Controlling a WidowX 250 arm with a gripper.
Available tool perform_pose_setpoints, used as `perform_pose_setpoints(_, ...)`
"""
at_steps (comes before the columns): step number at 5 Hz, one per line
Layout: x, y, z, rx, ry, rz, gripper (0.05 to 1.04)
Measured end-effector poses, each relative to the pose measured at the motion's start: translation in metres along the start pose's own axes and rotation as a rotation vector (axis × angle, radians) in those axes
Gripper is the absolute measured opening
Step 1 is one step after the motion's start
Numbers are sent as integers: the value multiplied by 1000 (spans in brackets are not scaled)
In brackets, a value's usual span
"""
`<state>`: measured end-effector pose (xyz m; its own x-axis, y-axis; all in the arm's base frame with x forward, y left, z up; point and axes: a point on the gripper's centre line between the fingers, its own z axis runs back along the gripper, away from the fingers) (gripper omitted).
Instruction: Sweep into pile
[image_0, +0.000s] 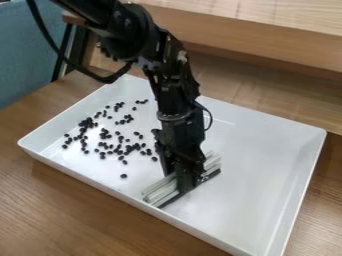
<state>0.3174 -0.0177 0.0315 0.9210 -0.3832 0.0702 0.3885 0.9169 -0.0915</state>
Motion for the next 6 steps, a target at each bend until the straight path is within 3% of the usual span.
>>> perform_pose_setpoints(1, -1, 15, 0, 47, -33, -94, 394)
perform_pose_setpoints(2, 0, 35, 2, 128, -50, -163, 394)
perform_pose_setpoints(3, 1, 53, 3, 182, -32, -185, 394)
perform_pose_setpoints(6, -19, 104, 8, 211, -50, -18, 393)
